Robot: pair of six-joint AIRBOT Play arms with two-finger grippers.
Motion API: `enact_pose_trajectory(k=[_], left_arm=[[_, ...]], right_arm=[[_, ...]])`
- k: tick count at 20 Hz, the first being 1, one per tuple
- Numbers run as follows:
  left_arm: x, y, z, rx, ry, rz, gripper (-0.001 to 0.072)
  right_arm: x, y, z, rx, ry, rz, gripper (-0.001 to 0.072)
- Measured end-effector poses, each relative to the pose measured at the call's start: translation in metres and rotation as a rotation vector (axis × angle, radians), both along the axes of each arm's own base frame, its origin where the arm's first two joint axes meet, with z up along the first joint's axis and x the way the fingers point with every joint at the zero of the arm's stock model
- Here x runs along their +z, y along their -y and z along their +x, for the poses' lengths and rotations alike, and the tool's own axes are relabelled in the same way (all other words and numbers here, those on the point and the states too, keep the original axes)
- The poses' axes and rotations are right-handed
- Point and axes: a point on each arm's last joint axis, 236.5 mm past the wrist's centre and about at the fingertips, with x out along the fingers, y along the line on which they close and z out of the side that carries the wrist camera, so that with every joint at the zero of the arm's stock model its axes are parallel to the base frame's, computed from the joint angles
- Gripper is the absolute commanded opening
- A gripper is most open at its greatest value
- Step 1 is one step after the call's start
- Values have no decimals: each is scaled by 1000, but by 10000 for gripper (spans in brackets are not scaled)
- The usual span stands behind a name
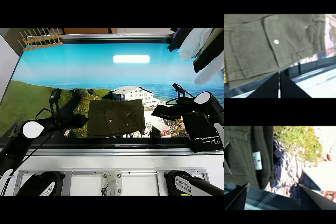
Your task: Fold the clothes and pants, and hang the long-sleeved shirts on hangers.
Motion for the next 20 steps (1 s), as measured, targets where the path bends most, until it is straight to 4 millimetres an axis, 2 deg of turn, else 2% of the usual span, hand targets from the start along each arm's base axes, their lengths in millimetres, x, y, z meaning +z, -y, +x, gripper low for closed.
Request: enact_pose_trajectory(k=[6,9,13,20], left_arm=[[-12,22,-6,-35,-47,-15,20],[-20,25,-7,-36,-75,-12,20],[-20,26,-6,-31,-78,-17,20],[-17,26,-6,-28,-69,-22,21]], right_arm=[[-29,-17,8,41,-33,138,709],[-43,-23,13,39,-44,169,709],[-59,-36,12,64,-69,191,709],[-71,-81,15,105,-71,230,704]])
